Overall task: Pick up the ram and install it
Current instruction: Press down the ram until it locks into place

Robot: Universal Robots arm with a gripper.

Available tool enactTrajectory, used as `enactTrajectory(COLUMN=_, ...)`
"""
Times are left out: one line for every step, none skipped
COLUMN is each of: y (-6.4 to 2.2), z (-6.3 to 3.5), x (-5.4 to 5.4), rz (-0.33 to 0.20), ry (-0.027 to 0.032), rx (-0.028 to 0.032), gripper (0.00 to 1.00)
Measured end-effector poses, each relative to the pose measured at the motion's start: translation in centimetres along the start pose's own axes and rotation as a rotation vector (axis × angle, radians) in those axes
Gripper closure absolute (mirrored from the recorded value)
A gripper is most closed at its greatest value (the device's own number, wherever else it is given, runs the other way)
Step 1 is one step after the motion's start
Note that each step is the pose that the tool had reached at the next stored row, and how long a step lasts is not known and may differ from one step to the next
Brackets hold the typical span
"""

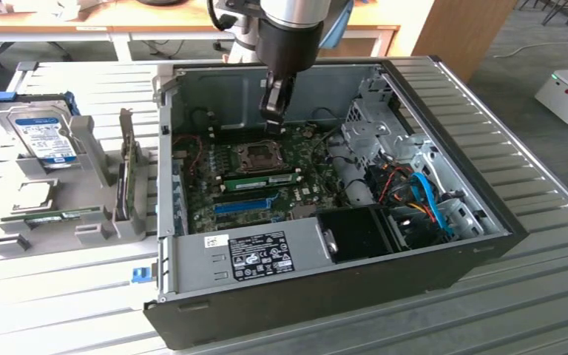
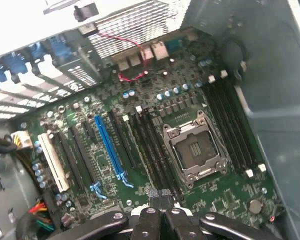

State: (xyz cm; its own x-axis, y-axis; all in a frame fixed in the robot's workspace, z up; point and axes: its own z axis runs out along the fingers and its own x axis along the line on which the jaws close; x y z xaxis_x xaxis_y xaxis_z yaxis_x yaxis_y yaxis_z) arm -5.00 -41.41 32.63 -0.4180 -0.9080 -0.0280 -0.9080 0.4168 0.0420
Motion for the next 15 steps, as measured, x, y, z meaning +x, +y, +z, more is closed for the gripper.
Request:
enactTrajectory(y=0.0, z=0.02, x=0.0, rz=0.059, ry=-0.0026, rx=0.0017, gripper=0.89)
enactTrajectory(y=0.0, z=0.02, x=0.0, rz=0.117, ry=-0.0049, rx=0.0033, gripper=0.89)
enactTrajectory(y=0.0, z=0.02, x=0.0, rz=0.128, ry=-0.0054, rx=0.0036, gripper=0.89)
enactTrajectory(y=0.0, z=0.03, x=0.0, rz=0.138, ry=-0.0058, rx=0.0039, gripper=0.89)
enactTrajectory(y=0.0, z=0.03, x=0.0, rz=0.147, ry=-0.0061, rx=0.0041, gripper=0.89)
enactTrajectory(y=0.0, z=0.03, x=0.0, rz=0.156, ry=-0.0066, rx=0.0044, gripper=0.89)
enactTrajectory(y=0.0, z=0.03, x=0.0, rz=0.165, ry=-0.0069, rx=0.0046, gripper=0.89)
enactTrajectory(y=0.0, z=0.03, x=0.0, rz=0.172, ry=-0.0073, rx=0.0048, gripper=0.89)
enactTrajectory(y=0.0, z=0.03, x=0.0, rz=0.18, ry=-0.0076, rx=0.0051, gripper=0.89)
enactTrajectory(y=0.0, z=0.03, x=0.0, rz=0.188, ry=-0.0079, rx=0.0052, gripper=0.89)
enactTrajectory(y=0.0, z=0.03, x=0.0, rz=0.195, ry=-0.0082, rx=0.0055, gripper=0.89)
enactTrajectory(y=0.0, z=0.04, x=0.0, rz=0.202, ry=-0.0084, rx=0.0057, gripper=0.89)
enactTrajectory(y=0.0, z=0.04, x=0.0, rz=0.208, ry=-0.0088, rx=0.0059, gripper=0.89)
enactTrajectory(y=0.0, z=0.04, x=0.0, rz=0.214, ry=-0.009, rx=0.006, gripper=0.89)
enactTrajectory(y=0.0, z=0.04, x=0.0, rz=0.22, ry=-0.0093, rx=0.0062, gripper=0.89)
